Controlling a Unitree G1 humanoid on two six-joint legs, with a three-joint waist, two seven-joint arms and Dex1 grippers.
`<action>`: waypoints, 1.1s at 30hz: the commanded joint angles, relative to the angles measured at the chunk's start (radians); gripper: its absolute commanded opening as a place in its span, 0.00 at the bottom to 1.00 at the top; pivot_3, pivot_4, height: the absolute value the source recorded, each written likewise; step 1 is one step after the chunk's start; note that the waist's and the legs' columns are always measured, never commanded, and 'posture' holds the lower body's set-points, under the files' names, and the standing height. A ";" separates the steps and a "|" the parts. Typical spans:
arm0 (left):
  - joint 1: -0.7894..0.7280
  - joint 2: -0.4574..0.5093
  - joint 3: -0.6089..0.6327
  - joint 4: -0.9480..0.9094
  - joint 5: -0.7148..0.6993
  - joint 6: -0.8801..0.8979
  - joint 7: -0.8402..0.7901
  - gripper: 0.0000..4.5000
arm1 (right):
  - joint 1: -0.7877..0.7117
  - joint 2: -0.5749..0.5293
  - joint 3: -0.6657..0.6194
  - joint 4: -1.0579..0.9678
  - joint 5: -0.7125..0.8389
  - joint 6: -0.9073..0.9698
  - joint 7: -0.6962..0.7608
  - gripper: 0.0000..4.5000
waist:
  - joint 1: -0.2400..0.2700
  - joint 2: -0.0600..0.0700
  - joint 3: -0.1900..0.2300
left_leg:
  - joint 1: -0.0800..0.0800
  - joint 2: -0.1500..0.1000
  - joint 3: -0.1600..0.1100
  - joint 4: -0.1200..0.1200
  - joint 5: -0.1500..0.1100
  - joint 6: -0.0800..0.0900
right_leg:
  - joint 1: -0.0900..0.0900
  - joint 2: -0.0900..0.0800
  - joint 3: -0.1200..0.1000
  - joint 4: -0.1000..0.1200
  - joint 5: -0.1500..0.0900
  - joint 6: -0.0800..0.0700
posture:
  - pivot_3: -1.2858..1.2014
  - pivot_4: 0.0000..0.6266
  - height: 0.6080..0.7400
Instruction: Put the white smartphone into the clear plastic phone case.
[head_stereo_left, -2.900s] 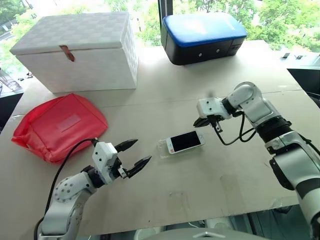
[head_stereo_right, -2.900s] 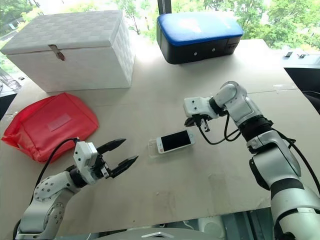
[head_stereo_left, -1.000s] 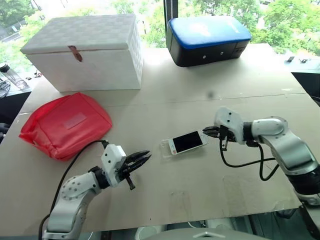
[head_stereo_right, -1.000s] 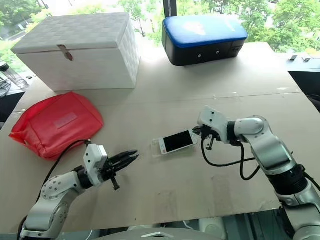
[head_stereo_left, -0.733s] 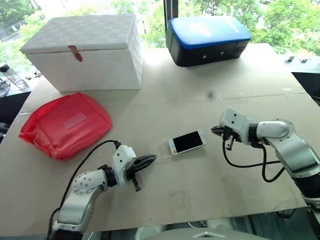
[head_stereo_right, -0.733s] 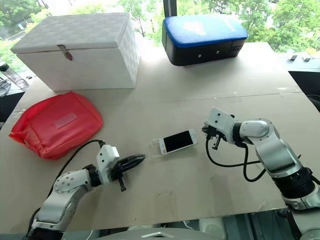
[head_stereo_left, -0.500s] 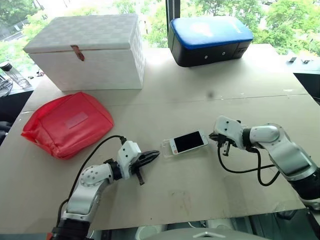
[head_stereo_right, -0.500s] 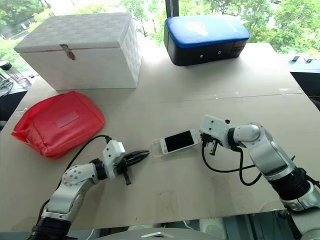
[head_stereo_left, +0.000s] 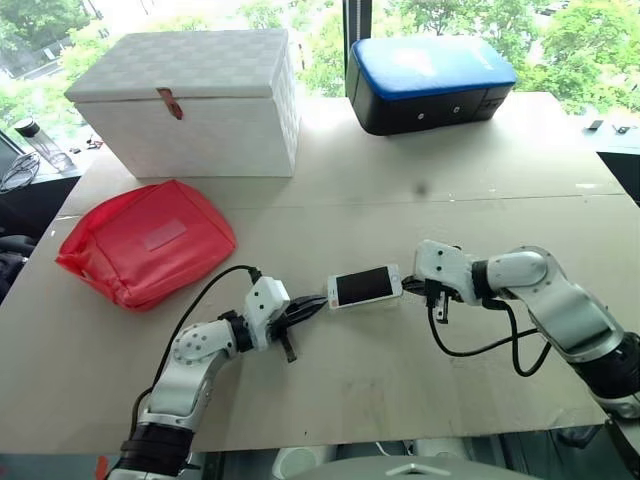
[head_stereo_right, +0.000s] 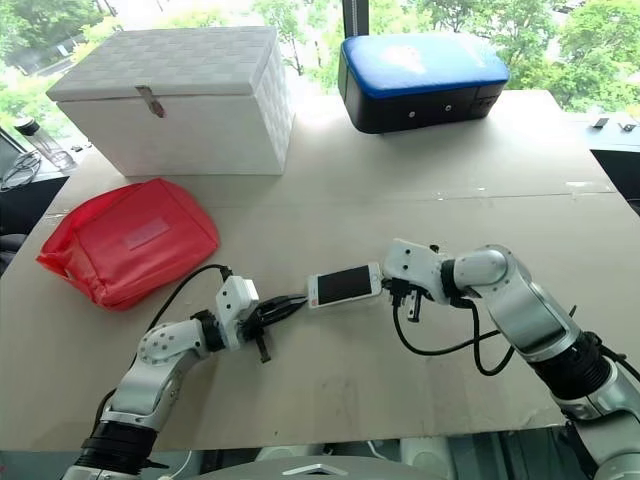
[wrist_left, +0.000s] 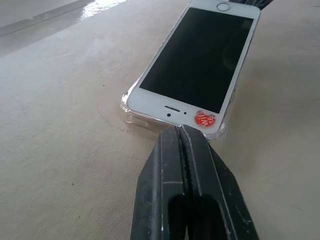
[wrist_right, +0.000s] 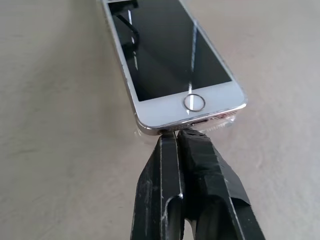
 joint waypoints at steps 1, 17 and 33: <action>-0.014 -0.018 -0.043 0.026 0.019 0.002 -0.004 0.01 | -0.004 0.015 0.023 0.026 0.014 -0.065 0.030 0.00 | 0.000 0.000 0.000 | 0.000 0.000 0.000 0.000 0.000 0.000 | 0.000 0.000 0.000 0.000 0.000 0.000 | 0.52 0.24 1.00; -0.078 -0.025 -0.016 -0.004 0.013 0.055 0.059 0.01 | -0.051 0.052 0.045 0.181 -0.077 -0.215 0.044 0.00 | -0.030 -0.001 -0.001 | 0.003 0.001 -0.001 0.003 0.000 0.000 | 0.005 0.001 -0.002 0.000 0.000 0.000 | 0.52 0.24 1.00; -0.146 -0.026 -0.091 -0.071 -0.006 0.222 0.041 0.01 | -0.028 -0.002 -0.161 0.116 0.130 -0.060 0.073 0.00 | -0.029 -0.001 0.001 | -0.001 0.000 0.000 0.003 0.000 0.000 | 0.002 0.000 0.000 -0.001 0.000 0.000 | 0.52 0.24 1.00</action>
